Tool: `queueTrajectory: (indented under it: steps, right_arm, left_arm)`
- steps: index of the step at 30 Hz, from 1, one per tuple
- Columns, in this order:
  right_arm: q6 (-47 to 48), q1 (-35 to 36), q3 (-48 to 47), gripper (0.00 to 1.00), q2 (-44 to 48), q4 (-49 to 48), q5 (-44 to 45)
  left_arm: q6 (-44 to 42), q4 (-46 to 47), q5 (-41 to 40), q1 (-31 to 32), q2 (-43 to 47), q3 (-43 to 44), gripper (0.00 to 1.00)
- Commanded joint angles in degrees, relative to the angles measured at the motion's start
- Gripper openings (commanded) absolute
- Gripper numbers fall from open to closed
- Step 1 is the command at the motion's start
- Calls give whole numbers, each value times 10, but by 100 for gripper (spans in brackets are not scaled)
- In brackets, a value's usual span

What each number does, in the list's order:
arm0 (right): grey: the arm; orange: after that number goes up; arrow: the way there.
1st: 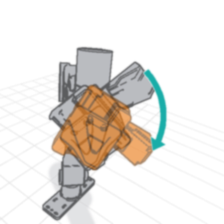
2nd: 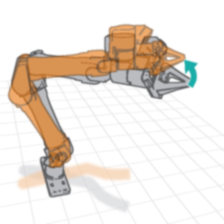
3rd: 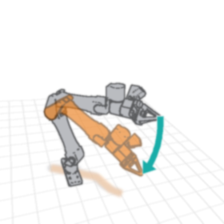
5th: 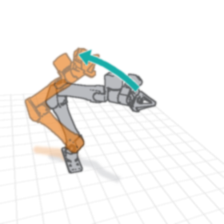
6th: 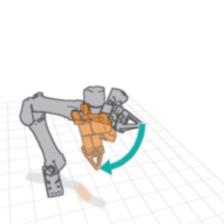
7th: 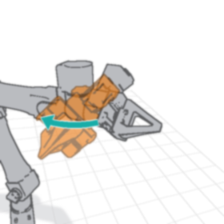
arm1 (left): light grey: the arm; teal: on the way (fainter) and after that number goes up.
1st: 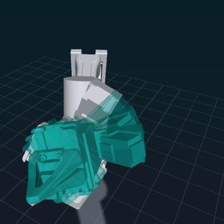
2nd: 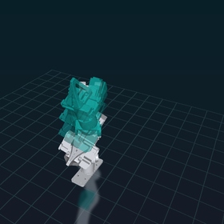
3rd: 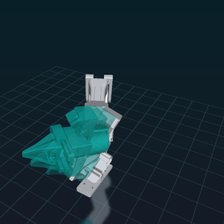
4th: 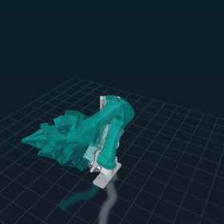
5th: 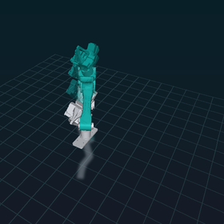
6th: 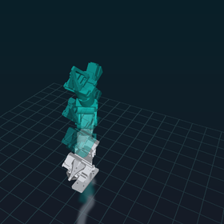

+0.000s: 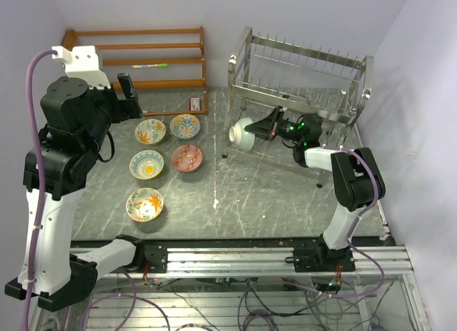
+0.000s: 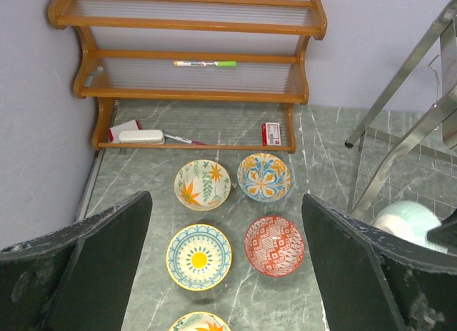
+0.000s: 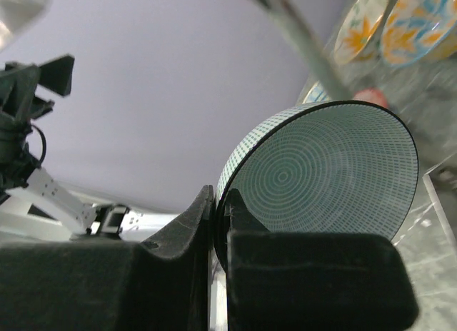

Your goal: Load the bowls into the dish rack

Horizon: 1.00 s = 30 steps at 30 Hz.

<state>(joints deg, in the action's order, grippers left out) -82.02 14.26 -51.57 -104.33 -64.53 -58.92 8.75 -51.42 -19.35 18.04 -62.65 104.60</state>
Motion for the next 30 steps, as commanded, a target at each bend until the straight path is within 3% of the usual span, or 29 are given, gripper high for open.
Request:
queueTrajectory:
  steps: [1, 21, 30]
  right_arm:
    - [12, -44, -42, 0, -23, -6, 23]
    - [43, -64, -228, 0, -180, 52, 241]
    - [18, -62, -269, 0, -231, 1, 263]
  left_arm:
    - [-12, 23, -9, -5, 1, 10, 97]
    - [-32, 28, -17, 1, 26, -55, 97]
    - [-39, 30, -18, 8, 33, -77, 97]
